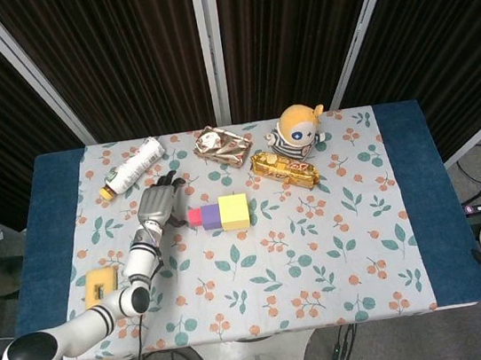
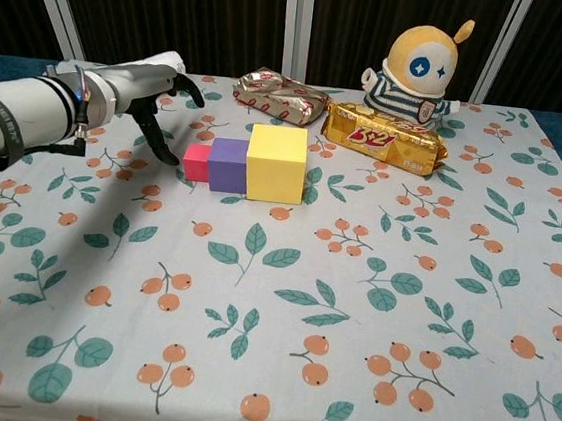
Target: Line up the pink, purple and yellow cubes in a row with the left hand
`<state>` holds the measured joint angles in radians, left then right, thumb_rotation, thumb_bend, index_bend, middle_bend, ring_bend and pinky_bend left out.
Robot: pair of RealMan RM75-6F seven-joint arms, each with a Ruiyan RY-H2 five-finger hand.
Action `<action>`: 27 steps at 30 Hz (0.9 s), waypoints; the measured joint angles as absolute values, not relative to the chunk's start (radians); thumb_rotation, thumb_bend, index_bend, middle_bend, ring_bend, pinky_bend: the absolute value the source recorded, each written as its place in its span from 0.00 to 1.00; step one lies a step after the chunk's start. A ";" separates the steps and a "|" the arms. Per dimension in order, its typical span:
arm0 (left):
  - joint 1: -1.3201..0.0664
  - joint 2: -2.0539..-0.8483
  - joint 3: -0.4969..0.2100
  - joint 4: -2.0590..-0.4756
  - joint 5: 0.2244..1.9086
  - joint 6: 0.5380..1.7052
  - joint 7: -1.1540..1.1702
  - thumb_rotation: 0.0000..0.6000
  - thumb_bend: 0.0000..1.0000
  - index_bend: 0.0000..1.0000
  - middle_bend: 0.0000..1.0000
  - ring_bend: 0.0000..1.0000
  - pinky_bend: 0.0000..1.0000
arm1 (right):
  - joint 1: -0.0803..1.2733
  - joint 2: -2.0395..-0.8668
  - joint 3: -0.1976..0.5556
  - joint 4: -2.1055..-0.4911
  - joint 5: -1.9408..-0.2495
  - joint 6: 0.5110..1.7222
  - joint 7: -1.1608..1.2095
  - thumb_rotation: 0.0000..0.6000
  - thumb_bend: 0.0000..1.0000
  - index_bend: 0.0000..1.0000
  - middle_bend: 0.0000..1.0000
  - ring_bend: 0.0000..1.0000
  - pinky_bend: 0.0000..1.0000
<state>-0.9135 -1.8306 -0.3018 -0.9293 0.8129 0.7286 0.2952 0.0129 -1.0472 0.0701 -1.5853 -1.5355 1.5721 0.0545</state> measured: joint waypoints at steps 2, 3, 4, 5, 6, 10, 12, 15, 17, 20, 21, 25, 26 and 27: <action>-0.904 -1.810 -0.301 -0.956 0.811 0.737 0.297 1.00 0.16 0.25 0.14 0.12 0.25 | 0.014 -1.048 0.071 -1.583 -1.538 1.573 0.058 1.00 0.10 0.01 0.16 0.11 0.24; -0.895 -1.793 -0.300 -0.978 0.811 0.746 0.297 1.00 0.16 0.25 0.14 0.12 0.25 | 0.014 -1.048 0.071 -1.582 -1.539 1.574 0.060 1.00 0.10 0.01 0.16 0.11 0.24; -0.887 -1.779 -0.301 -0.996 0.810 0.754 0.296 1.00 0.16 0.25 0.14 0.12 0.25 | 0.015 -1.048 0.071 -1.581 -1.541 1.575 0.061 1.00 0.10 0.01 0.16 0.11 0.24; -0.878 -1.764 -0.301 -1.016 0.811 0.764 0.294 1.00 0.16 0.25 0.14 0.12 0.25 | 0.015 -1.048 0.071 -1.580 -1.542 1.575 0.063 1.00 0.10 0.01 0.16 0.11 0.24; -0.865 -1.742 -0.302 -1.045 0.812 0.780 0.290 1.00 0.16 0.25 0.14 0.12 0.25 | 0.015 -1.047 0.071 -1.579 -1.543 1.575 0.065 1.00 0.10 0.01 0.16 0.11 0.24; -0.801 -1.650 -0.303 -1.149 0.835 0.857 0.255 1.00 0.16 0.25 0.14 0.12 0.25 | 0.019 -1.044 0.071 -1.571 -1.543 1.566 0.091 1.00 0.10 0.01 0.16 0.11 0.24; -0.756 -1.594 -0.298 -1.207 0.863 0.906 0.227 1.00 0.16 0.25 0.14 0.12 0.25 | 0.023 -1.042 0.071 -1.565 -1.542 1.560 0.108 1.00 0.10 0.01 0.16 0.11 0.24; -0.689 -1.520 -0.279 -1.271 0.925 0.984 0.188 1.00 0.16 0.25 0.14 0.12 0.24 | 0.028 -1.041 0.071 -1.553 -1.542 1.550 0.137 1.00 0.10 0.01 0.16 0.10 0.23; -0.649 -1.488 -0.259 -1.298 0.972 1.037 0.167 1.00 0.16 0.25 0.14 0.12 0.22 | 0.033 -1.040 0.070 -1.545 -1.545 1.543 0.164 1.00 0.10 0.01 0.15 0.07 0.19; -0.576 -1.444 -0.212 -1.337 1.065 1.134 0.136 1.00 0.16 0.25 0.14 0.12 0.20 | 0.040 -1.038 0.067 -1.532 -1.551 1.529 0.211 1.00 0.11 0.01 0.13 0.03 0.14; -0.545 -1.424 -0.188 -1.350 1.104 1.174 0.127 1.00 0.16 0.25 0.14 0.12 0.20 | 0.043 -1.037 0.065 -1.527 -1.553 1.525 0.226 1.00 0.11 0.01 0.13 0.03 0.13; -0.440 -1.364 -0.117 -1.397 1.209 1.303 0.103 1.00 0.16 0.25 0.14 0.12 0.20 | 0.057 -1.039 0.059 -1.505 -1.570 1.511 0.265 1.00 0.12 0.01 0.13 0.01 0.11; -0.414 -1.351 -0.103 -1.411 1.223 1.331 0.097 1.00 0.16 0.25 0.14 0.12 0.20 | 0.058 -1.041 0.059 -1.504 -1.573 1.512 0.263 1.00 0.12 0.01 0.13 0.01 0.11; -0.381 -1.333 -0.085 -1.430 1.237 1.365 0.092 1.00 0.16 0.25 0.14 0.12 0.20 | 0.059 -1.044 0.058 -1.505 -1.576 1.513 0.260 1.00 0.12 0.01 0.13 0.01 0.11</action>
